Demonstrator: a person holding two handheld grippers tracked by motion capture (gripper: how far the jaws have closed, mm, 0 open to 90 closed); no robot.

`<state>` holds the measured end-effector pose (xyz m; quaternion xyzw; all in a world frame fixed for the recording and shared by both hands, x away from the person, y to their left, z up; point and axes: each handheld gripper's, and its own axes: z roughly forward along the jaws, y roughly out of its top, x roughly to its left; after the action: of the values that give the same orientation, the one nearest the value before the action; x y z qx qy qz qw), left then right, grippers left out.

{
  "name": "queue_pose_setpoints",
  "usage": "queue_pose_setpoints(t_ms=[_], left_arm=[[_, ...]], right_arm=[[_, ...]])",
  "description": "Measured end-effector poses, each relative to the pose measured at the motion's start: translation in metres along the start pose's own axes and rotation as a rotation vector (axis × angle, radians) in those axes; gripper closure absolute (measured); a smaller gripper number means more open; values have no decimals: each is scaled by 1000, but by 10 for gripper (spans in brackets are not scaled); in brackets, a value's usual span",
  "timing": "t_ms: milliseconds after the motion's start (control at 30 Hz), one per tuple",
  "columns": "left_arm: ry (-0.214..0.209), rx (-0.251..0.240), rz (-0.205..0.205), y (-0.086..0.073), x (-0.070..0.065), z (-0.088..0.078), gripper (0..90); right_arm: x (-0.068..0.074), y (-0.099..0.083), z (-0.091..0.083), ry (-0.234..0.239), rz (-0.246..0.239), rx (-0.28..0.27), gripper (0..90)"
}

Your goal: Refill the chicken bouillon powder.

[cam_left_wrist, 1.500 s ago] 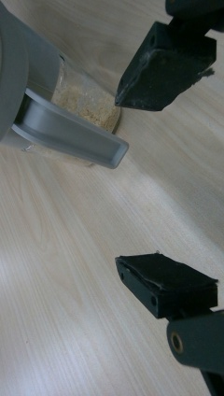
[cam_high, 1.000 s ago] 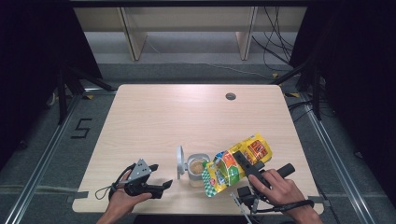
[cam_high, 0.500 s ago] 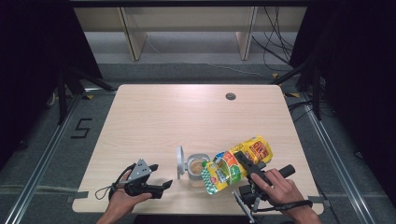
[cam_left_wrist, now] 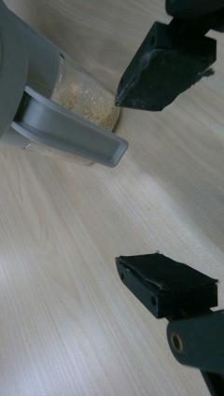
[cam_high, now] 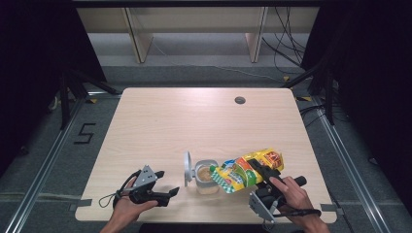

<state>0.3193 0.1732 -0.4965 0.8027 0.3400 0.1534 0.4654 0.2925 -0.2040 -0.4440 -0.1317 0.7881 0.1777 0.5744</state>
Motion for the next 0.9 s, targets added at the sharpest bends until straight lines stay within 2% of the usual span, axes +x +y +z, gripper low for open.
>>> queue_pose_setpoints(t_ms=[33, 67, 100, 133, 167, 200, 233, 267, 300, 333, 367, 400, 433, 467, 500, 600, 700, 733, 767, 800, 833, 900], left_arm=[[2, 4, 5, 0, 0, 0, 188], [-1, 4, 10, 0, 0, 0, 188], [-5, -2, -1, 0, -1, 0, 188], [-6, -2, -1, 0, -1, 0, 188], [-5, -3, 0, 0, -1, 0, 188], [-3, -4, 0, 0, -1, 0, 188], [-5, -2, 0, 0, 0, 0, 188], [-5, -3, 0, 0, 0, 0, 188], [-5, -3, 0, 0, 0, -1, 188], [-5, -3, 1, 0, 0, 0, 189], [-4, -3, 1, 0, 0, -1, 188], [-6, -8, -6, 0, -1, 0, 188], [-7, -8, -6, 0, -1, 0, 188], [-8, -9, -6, 0, -1, 0, 189], [-7, -8, -6, 0, -1, 0, 189], [-4, -2, 2, 0, -1, 0, 189], [-6, -2, 2, 0, -1, 0, 189], [-7, -7, -5, 0, -1, 0, 189], [-6, -1, 6, 0, -1, 0, 189], [-8, -7, -3, 0, -1, 0, 189], [-10, -5, -19, 0, -2, 0, 189], [-9, -3, -19, 0, -2, 0, 189]], right_arm=[[6, -2, 0, 14, 91, 12, 593], [4, -4, 1, 21, 74, -6, 595], [7, -5, 0, 28, 116, -2, 597], [3, -5, 1, 31, 66, -28, 599], [9, -7, 1, 46, 153, -18, 600], [10, -8, 1, 40, 155, -34, 601], [10, -9, 1, 56, 171, -30, 603], [11, -10, 1, 45, 173, -37, 605], [8, -11, 0, 56, 155, -26, 607], [11, -12, 0, 68, 211, -16, 610], [11, -13, 0, 65, 237, -19, 613], [7, -14, 1, 51, 187, -38, 615], [9, -15, 1, 55, 236, -41, 617], [7, -15, 1, 61, 211, -42, 619], [9, -16, 1, 52, 246, -41, 620], [9, -17, 2, 75, 241, -44, 625], [10, -18, 3, 72, 260, -56, 630], [7, -19, 4, 68, 222, -63, 631], [11, -19, 4, 76, 279, -53, 633], [9, -19, 5, 76, 248, -56, 634], [9, -19, 6, 78, 247, -60, 636], [12, -20, 7, 83, 286, -60, 639]])
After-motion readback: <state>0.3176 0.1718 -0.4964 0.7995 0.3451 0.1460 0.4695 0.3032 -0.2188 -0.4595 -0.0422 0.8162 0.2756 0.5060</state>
